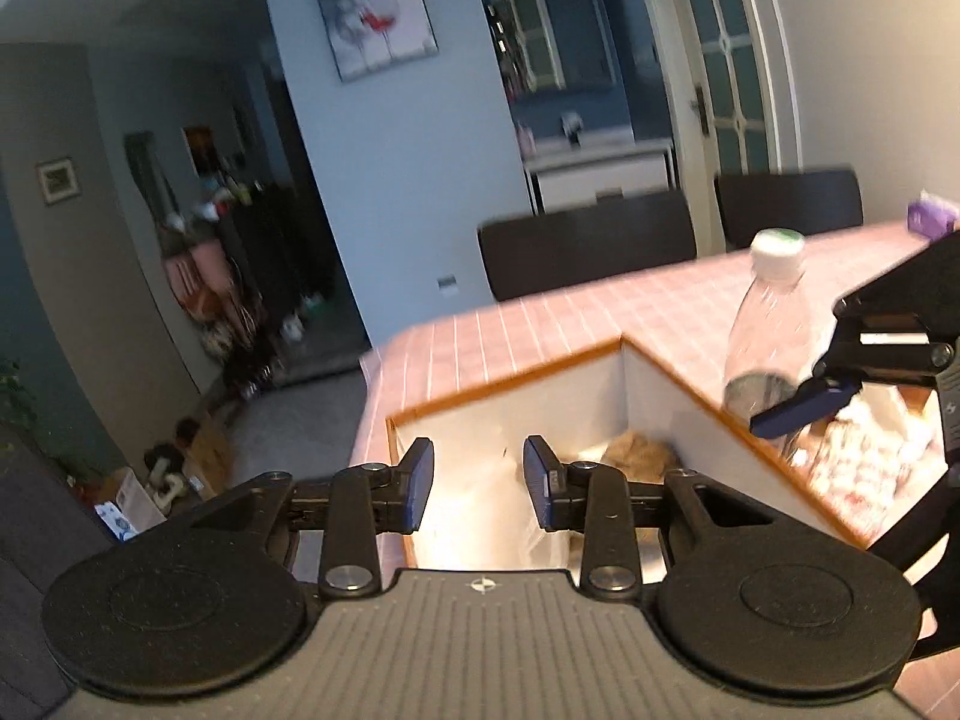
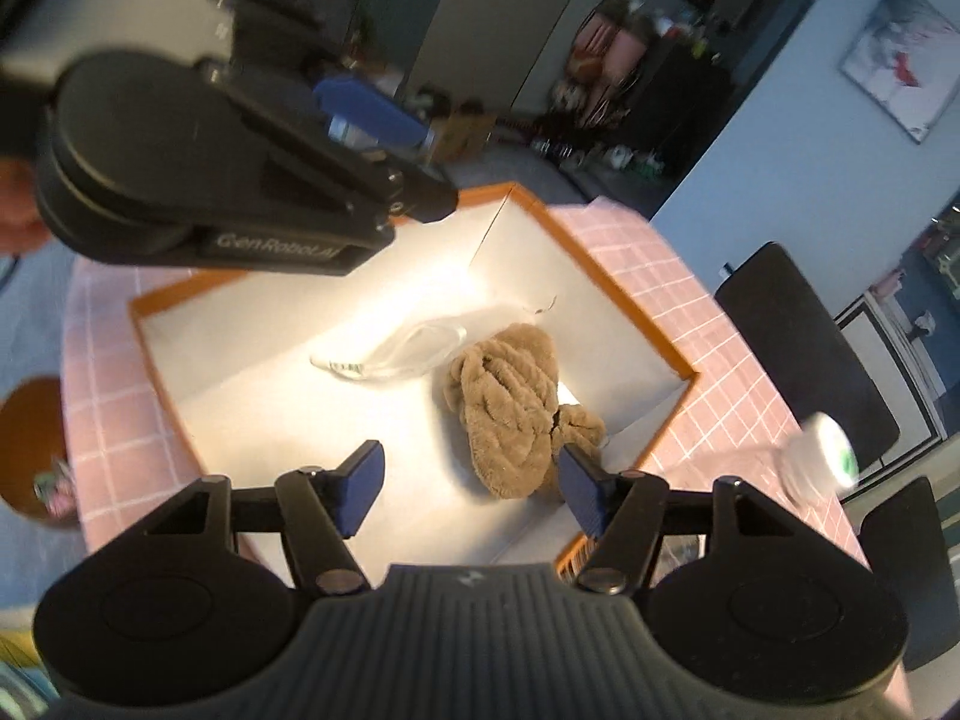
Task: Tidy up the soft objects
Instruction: 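Grasp the white cloth with the right tool while the left tool grasps the pink crocheted pouch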
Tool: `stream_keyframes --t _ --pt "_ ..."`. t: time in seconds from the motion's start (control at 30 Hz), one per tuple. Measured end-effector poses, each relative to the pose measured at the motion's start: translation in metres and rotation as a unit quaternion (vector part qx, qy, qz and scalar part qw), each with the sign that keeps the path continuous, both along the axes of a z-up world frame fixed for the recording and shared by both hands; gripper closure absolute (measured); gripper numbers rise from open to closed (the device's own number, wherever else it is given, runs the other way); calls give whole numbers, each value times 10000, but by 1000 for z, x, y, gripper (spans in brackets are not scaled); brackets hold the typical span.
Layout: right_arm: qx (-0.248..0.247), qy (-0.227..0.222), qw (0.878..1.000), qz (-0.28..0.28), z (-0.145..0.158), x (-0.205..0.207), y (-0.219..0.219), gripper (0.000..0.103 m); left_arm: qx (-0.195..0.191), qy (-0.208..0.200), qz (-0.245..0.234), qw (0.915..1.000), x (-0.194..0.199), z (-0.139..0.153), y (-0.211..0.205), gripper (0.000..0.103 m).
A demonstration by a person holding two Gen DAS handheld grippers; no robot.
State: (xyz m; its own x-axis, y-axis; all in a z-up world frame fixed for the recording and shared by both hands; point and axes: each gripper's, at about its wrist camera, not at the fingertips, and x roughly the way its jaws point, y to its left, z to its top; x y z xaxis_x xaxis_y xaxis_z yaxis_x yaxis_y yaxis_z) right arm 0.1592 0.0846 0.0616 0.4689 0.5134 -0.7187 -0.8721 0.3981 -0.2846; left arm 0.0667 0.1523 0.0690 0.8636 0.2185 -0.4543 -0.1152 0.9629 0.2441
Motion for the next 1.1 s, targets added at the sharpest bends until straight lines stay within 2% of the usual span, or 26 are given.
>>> stream_keyframes --t 0.13,0.3,0.33,0.37,0.4,0.53,0.7,0.83,1.0,1.1 --pt "754 85 9966 -307 14 -12 -34 39 -5 -561 -57 9984 -21 9 -22 65" --pt "1580 148 9837 -847 20 -25 -80 39 -265 -1088 -324 9932 -38 14 -52 65" --pt "1692 142 9808 -955 19 -27 -89 37 -318 -1149 -380 9921 -41 14 -57 65" --pt "1803 124 9776 -1082 17 -30 -99 27 -376 -1198 -436 9911 -42 13 -63 65" --pt "1911 84 9743 -1194 16 -33 -108 24 -432 -1252 -462 9901 -43 11 -68 65" --pt "2180 -94 9617 -1660 6 -43 -146 23 -674 -1402 -589 9861 -45 1 -88 65" --pt "2392 -340 9420 -2328 -6 -52 -199 22 -1152 -1402 -805 9801 -43 -12 -104 65" --pt "2480 -406 9216 -2958 -24 -52 -236 22 -1348 -1231 -1064 9774 -44 -28 -121 65" --pt "2458 -65 8986 -3635 -53 -37 -274 22 -1426 -849 -1380 9764 -33 -46 -141 65" --pt "2454 92 8892 -3860 -69 -30 -288 22 -1462 -583 -1453 9768 -19 -59 -149 65"
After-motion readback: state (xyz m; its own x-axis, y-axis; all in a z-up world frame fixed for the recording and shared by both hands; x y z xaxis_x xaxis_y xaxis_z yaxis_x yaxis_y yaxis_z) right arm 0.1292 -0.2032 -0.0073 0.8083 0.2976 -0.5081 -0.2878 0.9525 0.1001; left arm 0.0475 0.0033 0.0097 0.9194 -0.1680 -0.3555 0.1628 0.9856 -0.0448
